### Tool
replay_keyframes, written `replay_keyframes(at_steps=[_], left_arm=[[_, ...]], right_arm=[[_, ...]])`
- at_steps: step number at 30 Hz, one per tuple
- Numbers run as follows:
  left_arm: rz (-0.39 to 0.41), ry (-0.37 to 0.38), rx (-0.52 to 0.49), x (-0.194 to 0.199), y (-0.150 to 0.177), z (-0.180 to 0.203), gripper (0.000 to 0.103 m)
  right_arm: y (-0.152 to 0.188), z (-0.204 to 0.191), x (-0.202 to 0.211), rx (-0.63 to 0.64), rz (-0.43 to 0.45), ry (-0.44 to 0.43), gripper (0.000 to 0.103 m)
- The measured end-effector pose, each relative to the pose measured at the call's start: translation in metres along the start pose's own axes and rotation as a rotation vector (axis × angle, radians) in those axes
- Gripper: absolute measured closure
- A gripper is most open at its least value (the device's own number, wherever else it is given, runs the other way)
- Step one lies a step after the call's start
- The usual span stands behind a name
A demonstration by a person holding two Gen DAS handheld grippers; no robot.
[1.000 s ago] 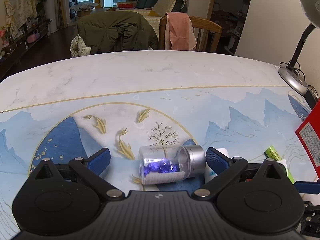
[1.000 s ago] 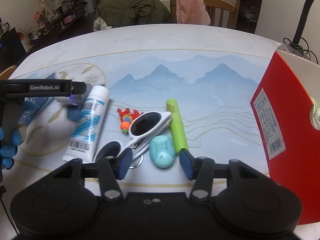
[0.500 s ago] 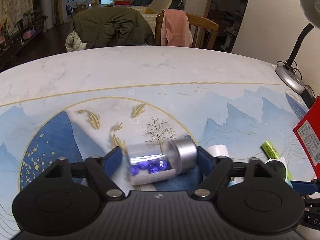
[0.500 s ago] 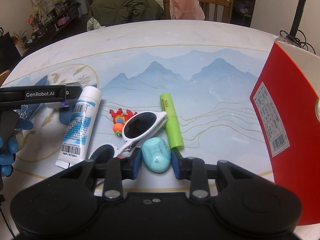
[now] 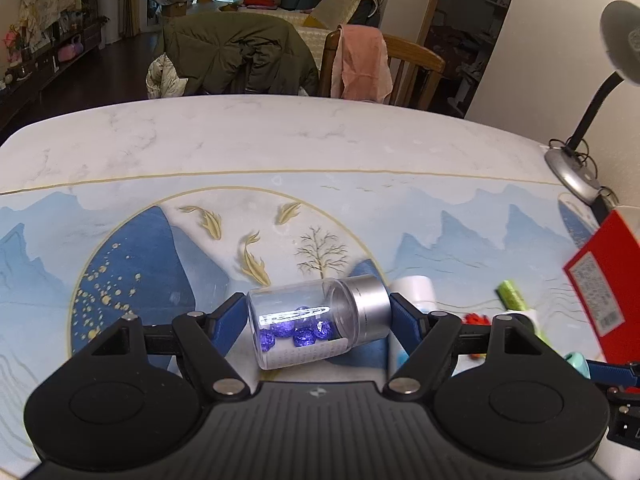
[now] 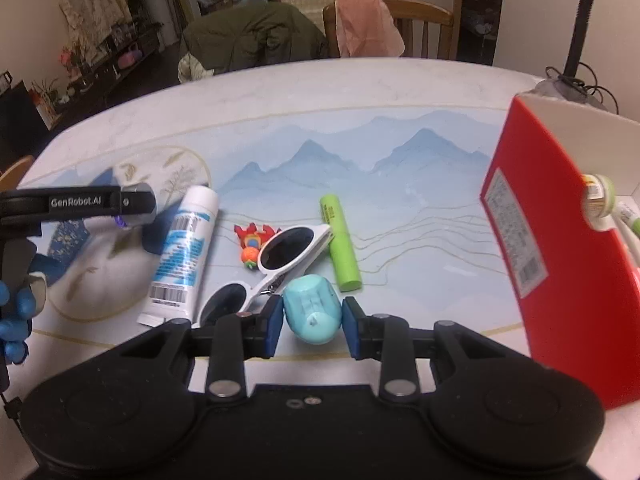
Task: Organize rigid objects
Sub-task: 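Grasp the blue-bead jar with the left gripper while the right gripper grasps the teal eraser, then carry the bead jar and teal eraser into the shoebox and release both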
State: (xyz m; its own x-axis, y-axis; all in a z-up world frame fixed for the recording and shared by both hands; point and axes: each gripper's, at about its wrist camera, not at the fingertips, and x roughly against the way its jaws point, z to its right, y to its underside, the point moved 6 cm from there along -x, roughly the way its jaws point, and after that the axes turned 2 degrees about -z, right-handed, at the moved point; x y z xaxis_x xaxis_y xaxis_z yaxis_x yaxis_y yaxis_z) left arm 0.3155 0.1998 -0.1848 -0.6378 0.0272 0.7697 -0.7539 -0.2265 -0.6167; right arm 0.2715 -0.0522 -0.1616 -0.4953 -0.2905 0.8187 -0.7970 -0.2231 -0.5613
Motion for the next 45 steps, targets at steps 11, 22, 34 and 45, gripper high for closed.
replay_keyframes(at_steps=[11, 22, 34, 45], left_arm=[[0.013, 0.09, -0.005, 0.065, 0.002, 0.038, 0.027], [0.048, 0.151, -0.038, 0.12, 0.009, 0.092, 0.027], [0.066, 0.213, -0.114, 0.132, 0.012, 0.182, 0.027], [0.052, 0.244, -0.194, 0.113, 0.014, 0.272, 0.027]], right_arm=[[-0.004, 0.004, 0.063, -0.006, 0.089, -0.038, 0.073], [0.002, 0.028, 0.116, -0.04, 0.157, -0.062, 0.073], [-0.002, 0.082, 0.146, -0.048, 0.201, -0.063, 0.073], [-0.004, 0.156, 0.153, -0.073, 0.219, -0.033, 0.073]])
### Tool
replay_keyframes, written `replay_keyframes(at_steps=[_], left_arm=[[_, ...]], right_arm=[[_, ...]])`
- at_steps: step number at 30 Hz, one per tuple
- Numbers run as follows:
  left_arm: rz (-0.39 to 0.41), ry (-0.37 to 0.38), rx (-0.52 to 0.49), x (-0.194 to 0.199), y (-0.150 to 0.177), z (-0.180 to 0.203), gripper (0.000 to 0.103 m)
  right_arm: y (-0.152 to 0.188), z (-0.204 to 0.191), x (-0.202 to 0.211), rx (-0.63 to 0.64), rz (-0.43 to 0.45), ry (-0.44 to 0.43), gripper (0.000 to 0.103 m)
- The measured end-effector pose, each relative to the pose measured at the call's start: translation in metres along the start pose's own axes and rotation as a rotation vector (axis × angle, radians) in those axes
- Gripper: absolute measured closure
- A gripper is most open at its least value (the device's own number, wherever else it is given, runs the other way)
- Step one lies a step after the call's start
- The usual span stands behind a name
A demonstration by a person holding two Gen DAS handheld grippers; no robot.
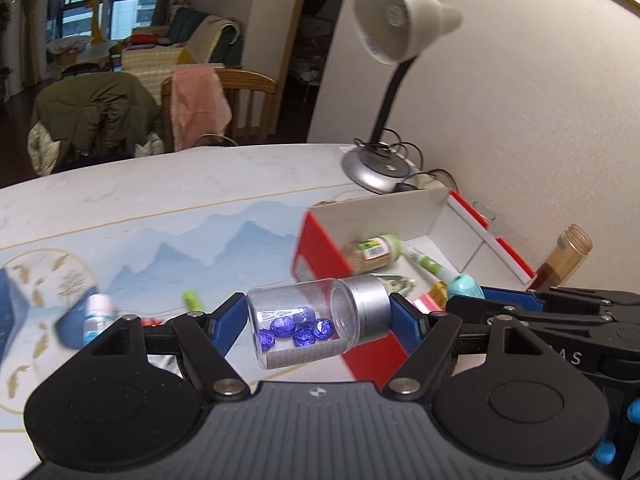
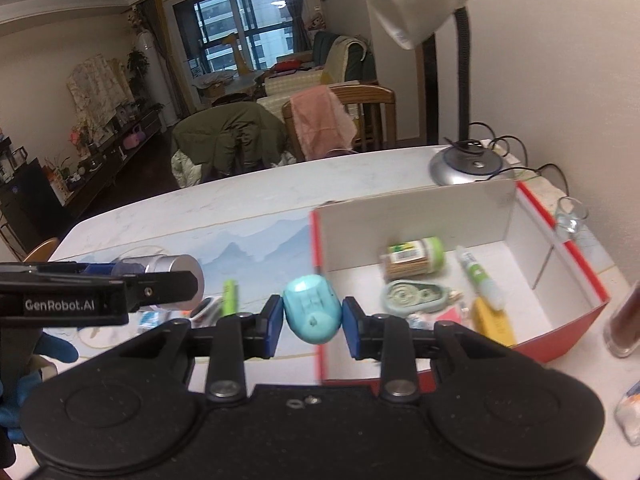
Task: Organize rigid objects
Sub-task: 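Carry the bead jar and teal eraser into the shoebox and release both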
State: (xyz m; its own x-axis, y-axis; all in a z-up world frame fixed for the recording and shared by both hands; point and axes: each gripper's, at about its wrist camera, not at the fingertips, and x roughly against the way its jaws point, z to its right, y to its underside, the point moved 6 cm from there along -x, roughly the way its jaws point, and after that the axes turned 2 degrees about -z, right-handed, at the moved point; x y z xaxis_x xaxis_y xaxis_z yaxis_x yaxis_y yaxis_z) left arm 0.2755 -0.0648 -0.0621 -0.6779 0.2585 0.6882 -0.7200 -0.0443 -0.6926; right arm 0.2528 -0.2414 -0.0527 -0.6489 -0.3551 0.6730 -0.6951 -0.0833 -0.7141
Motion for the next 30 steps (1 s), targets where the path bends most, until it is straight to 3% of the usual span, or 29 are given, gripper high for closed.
replay_keyframes(at_steps=[19, 30], left_arm=[[-0.083, -0.019, -0.118, -0.101, -0.02, 0.088, 0.027], [-0.177, -0.02, -0.159, -0.17, -0.034, 0.106, 0.027]], right_arm=[[-0.002, 0.13, -0.022, -0.052, -0.036, 0.109, 0.073], [0.005, 0.161, -0.055, 0.0, -0.126, 0.143, 0.073]])
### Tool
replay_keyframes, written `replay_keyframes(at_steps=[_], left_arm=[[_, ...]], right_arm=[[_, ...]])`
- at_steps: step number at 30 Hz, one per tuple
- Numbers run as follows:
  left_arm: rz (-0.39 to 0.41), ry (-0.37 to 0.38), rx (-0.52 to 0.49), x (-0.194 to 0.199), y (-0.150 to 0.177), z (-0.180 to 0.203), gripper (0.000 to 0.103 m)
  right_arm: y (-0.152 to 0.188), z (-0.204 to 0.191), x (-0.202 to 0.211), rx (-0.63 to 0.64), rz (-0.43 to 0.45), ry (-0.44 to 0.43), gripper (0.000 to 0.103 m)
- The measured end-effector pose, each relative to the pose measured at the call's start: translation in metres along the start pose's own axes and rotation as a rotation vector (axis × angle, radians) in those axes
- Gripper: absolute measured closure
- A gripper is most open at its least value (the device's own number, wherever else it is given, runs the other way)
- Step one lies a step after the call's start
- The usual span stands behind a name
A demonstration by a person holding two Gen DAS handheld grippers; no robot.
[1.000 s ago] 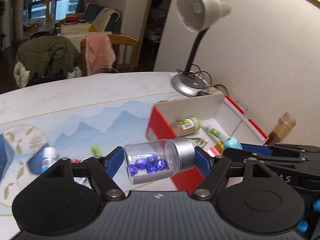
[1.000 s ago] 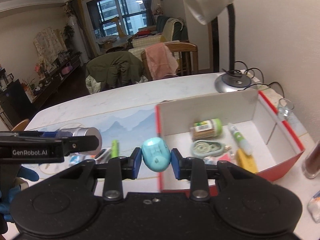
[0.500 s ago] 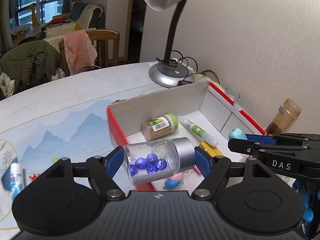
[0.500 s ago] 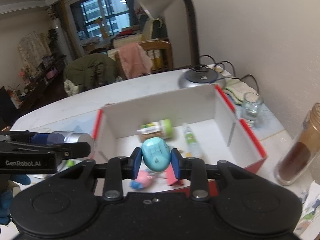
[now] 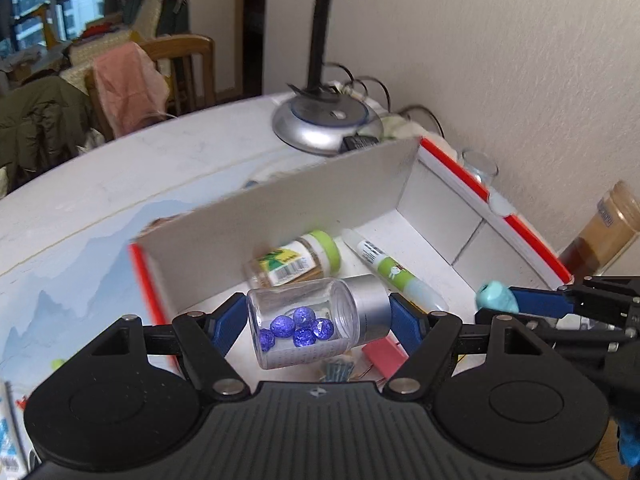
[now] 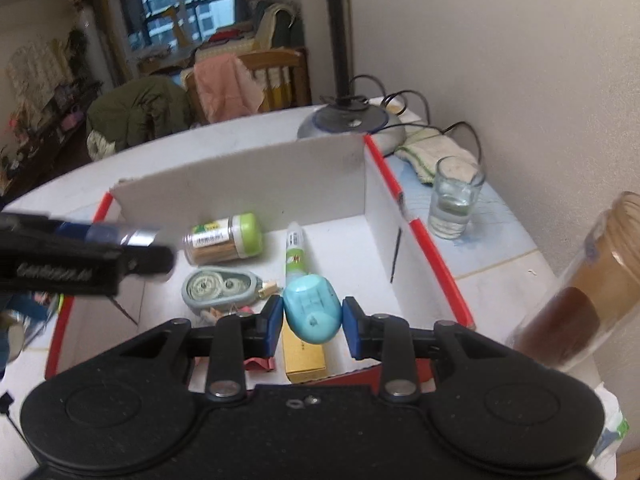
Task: Organize rigid objects
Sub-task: 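Carry the bead jar and teal eraser into the shoebox and release both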
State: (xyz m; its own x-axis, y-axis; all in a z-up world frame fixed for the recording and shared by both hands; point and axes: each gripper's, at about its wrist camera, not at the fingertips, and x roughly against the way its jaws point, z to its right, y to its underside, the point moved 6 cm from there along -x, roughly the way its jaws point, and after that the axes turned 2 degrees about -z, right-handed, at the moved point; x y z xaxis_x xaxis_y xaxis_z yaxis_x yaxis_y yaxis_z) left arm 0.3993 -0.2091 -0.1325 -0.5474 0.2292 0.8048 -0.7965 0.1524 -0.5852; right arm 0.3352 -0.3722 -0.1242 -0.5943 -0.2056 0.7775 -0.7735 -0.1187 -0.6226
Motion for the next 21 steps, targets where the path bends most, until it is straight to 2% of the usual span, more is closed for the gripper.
replay_keyframes(at_steps=[8, 21], left_arm=[[-0.07, 0.01, -0.012, -0.038, -0.005, 0.006, 0.027], [-0.195, 0.025, 0.021, -0.073, -0.006, 0.004, 0.027]], right_arm=[[-0.001, -0.004, -0.025, 0.068, -0.045, 0.005, 0.073], [0.003, -0.007, -0.041, 0.108, -0.098, -0.003, 0.072]])
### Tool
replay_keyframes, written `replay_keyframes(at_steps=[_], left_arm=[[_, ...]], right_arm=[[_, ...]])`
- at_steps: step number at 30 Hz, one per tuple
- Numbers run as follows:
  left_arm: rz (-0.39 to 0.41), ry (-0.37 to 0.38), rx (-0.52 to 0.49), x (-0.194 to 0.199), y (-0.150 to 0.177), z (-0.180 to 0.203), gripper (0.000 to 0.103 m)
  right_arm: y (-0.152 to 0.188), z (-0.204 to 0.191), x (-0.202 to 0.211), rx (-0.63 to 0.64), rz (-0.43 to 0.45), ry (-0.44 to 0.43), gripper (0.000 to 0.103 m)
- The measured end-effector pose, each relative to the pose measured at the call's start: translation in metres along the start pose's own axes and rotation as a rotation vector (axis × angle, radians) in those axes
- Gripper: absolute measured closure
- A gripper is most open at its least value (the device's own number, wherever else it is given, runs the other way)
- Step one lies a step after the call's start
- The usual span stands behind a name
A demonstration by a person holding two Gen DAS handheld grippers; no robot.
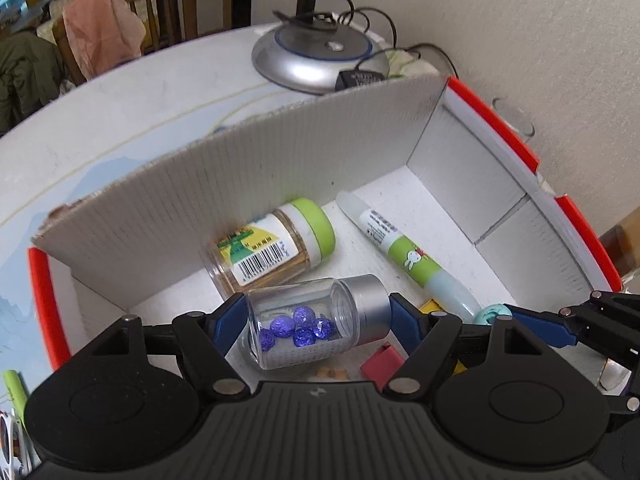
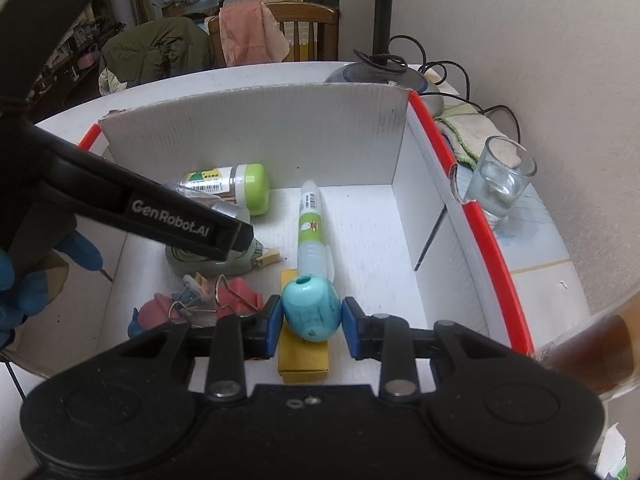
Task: Organize rigid objects
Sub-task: 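Carry the bead jar and teal eraser into the shoebox and release both, then lift both open grippers out of the shoebox toward the remaining items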
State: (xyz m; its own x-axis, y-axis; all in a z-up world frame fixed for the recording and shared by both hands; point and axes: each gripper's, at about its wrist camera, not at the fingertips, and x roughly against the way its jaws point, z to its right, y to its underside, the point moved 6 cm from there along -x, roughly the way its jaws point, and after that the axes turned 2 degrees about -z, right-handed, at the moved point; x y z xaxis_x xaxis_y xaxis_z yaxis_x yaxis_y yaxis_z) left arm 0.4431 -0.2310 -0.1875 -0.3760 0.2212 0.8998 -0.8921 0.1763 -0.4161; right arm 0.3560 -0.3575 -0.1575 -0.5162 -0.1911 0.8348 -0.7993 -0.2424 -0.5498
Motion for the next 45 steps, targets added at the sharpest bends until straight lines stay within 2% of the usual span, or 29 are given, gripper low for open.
replay_keyframes(at_steps=[11, 13, 21, 25, 45], left_arm=[[-0.083, 0.006, 0.023, -0.011, 0.002, -0.002, 0.027], [-0.075, 0.002, 0.021, -0.01, 0.001, -0.002, 0.028], [-0.032, 0.004, 0.025, 0.007, 0.005, -0.003, 0.028], [0.0, 0.007, 0.027, 0.021, 0.01, -0.003, 0.028], [0.228, 0.02, 0.005, 0.128, 0.045, -0.01, 0.028]], right_arm=[[0.0, -0.001, 0.0, -0.001, -0.005, -0.005, 0.069], [0.0, -0.001, 0.001, 0.002, -0.006, -0.004, 0.067], [0.001, -0.004, 0.011, -0.01, 0.011, -0.007, 0.057], [0.001, -0.005, 0.018, -0.019, 0.023, -0.01, 0.057], [0.002, -0.033, 0.076, -0.067, 0.131, -0.051, 0.047]])
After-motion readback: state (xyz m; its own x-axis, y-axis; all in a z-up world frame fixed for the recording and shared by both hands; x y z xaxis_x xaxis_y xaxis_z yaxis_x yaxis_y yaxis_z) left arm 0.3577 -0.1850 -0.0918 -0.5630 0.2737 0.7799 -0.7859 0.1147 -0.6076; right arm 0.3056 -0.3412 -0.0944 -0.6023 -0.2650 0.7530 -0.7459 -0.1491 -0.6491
